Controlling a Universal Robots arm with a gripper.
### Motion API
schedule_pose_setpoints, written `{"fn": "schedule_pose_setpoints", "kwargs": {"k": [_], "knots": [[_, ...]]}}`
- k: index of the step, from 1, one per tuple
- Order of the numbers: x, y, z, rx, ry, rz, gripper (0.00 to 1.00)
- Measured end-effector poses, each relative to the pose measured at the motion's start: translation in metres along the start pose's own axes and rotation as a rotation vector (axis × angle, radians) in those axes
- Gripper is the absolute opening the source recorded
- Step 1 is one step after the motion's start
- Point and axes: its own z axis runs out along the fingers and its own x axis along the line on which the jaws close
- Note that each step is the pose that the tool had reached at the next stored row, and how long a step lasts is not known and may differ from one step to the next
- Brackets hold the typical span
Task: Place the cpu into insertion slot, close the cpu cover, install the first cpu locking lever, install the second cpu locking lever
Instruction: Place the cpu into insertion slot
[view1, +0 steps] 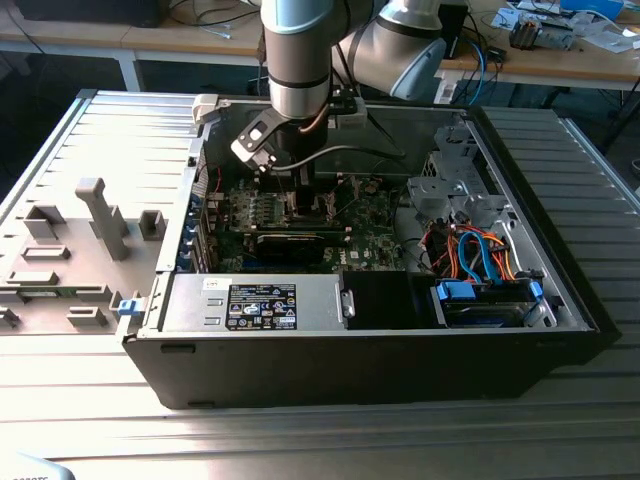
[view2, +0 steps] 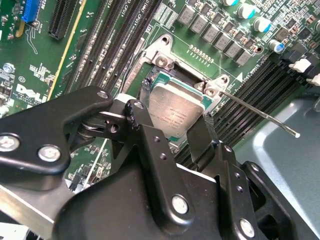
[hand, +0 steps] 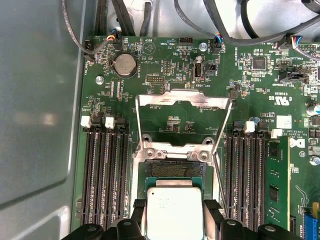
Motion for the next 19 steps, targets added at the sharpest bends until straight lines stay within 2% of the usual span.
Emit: {"fn": "schedule_pose_setpoints", "kwargs": {"k": [19], "knots": [[0.0001, 0.0044, 0.0029, 0.0, -0.0014, 0.0, 0.54]]}}
